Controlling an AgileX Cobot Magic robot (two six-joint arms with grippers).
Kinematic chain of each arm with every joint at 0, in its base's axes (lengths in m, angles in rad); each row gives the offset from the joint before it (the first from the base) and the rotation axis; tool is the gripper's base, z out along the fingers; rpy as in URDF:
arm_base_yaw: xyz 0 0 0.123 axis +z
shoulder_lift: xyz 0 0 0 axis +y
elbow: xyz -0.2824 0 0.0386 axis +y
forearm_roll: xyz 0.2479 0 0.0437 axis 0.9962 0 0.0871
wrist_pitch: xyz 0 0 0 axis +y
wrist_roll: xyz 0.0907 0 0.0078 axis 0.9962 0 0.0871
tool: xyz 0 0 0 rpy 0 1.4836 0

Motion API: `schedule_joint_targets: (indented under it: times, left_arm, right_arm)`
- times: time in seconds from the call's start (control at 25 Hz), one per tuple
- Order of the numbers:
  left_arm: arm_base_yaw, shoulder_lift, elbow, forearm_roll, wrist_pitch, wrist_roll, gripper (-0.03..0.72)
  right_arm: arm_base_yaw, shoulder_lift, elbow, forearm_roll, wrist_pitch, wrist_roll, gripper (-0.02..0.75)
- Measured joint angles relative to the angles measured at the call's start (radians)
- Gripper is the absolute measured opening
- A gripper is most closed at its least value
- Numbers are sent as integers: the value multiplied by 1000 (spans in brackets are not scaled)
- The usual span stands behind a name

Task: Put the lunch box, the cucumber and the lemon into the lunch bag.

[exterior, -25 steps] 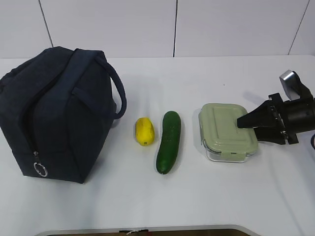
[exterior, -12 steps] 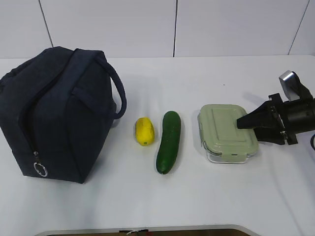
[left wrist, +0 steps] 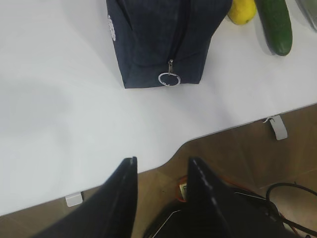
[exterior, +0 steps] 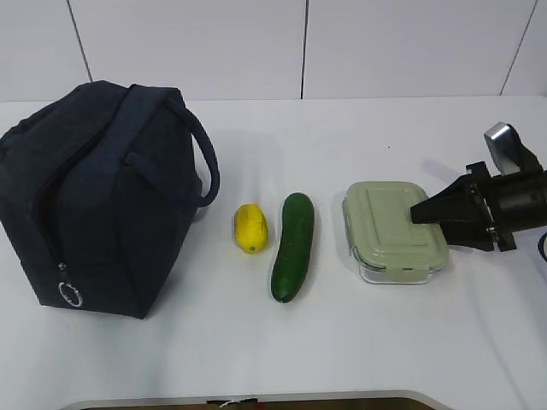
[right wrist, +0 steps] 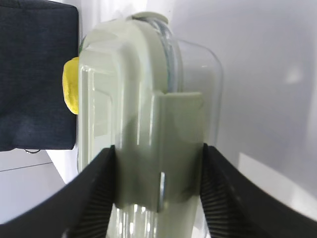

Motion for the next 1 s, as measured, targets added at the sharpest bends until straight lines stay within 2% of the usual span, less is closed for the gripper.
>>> schedule_joint_targets:
  times: [0.28,1.0]
  left_arm:
    - [0,0,0,0,1,0,242]
    - [0,0,0,0,25,0,242]
  right_arm:
    - [0,0,0,2,0,-1,379]
    - [0,4,0,35,-16,24,377]
